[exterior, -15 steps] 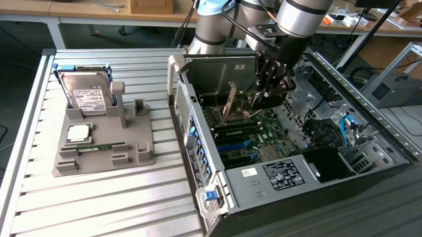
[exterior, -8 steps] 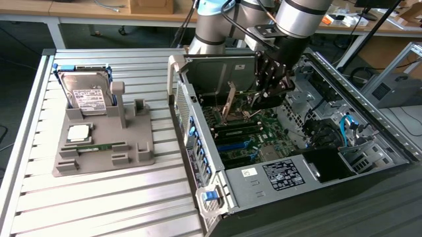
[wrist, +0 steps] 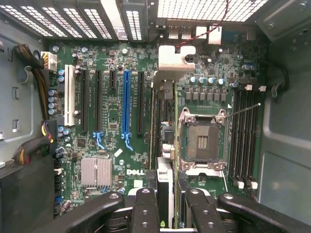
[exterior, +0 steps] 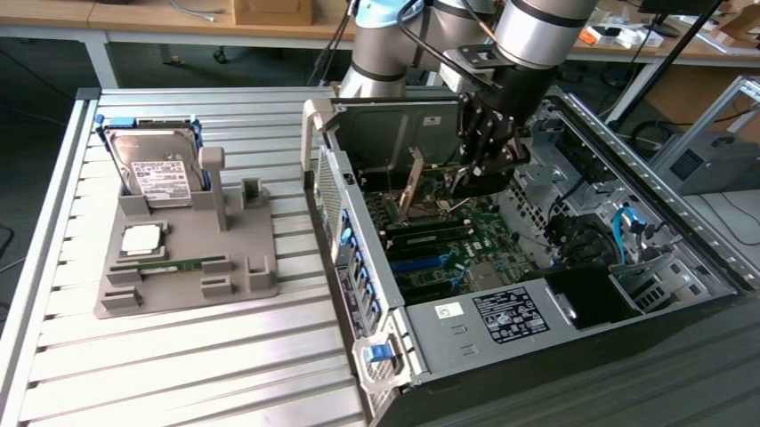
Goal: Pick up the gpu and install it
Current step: 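Insert the gpu into the slot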
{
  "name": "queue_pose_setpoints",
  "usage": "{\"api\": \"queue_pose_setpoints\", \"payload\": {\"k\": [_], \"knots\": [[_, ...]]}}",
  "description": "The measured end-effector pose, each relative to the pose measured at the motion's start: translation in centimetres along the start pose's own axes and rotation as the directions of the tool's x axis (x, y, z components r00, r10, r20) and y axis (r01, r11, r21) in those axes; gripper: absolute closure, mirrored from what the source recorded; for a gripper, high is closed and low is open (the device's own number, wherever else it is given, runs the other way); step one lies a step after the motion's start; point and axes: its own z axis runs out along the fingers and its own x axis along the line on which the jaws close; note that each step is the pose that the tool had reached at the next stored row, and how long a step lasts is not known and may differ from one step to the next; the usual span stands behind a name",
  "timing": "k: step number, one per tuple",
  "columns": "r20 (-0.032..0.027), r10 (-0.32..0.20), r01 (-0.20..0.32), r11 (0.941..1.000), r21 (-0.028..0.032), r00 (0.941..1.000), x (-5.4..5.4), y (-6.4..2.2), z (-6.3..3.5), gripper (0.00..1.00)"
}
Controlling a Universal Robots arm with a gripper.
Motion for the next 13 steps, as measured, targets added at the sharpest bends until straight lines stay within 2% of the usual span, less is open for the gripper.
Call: {"api": "queue_pose_setpoints", "payload": {"k": [11,13], "knots": [[0.0,0.0,0.0,1.0,0.0,1.0,0.0,0.2,0.12,0.73],[0.0,0.0,0.0,1.0,0.0,1.0,-0.01,0.46,0.28,0.73]]}}
